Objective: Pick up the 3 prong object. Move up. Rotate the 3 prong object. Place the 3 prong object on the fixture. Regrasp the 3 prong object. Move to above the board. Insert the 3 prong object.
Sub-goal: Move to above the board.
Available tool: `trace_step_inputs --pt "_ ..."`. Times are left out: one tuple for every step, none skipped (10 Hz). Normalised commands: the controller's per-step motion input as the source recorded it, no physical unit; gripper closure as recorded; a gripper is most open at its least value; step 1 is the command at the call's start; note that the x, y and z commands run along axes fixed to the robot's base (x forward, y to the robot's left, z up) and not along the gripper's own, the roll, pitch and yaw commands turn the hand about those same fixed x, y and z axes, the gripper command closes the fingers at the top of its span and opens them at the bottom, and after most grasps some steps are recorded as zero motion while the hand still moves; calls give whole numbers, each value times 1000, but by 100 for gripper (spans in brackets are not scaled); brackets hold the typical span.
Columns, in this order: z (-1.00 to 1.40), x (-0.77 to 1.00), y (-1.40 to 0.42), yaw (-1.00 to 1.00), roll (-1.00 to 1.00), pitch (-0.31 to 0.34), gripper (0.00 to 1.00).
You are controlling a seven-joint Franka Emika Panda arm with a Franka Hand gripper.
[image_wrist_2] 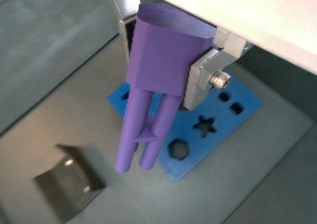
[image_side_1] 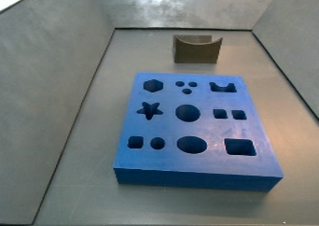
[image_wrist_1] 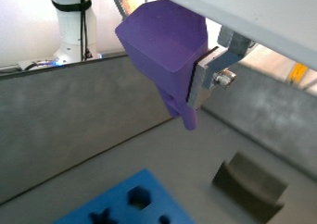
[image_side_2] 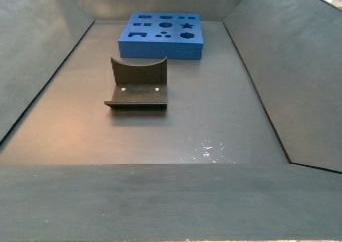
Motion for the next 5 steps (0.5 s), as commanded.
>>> trace_step_inputs --pt "17 -251 151 -182 -1000 -320 100" --pt "16 -264 159 -160 -994 -389 100" --pt "17 -277 165 -109 -817 -399 100" --pt "18 -292 167 -63 -649 -399 100" --pt "24 -298 162 -32 -510 -394 100"
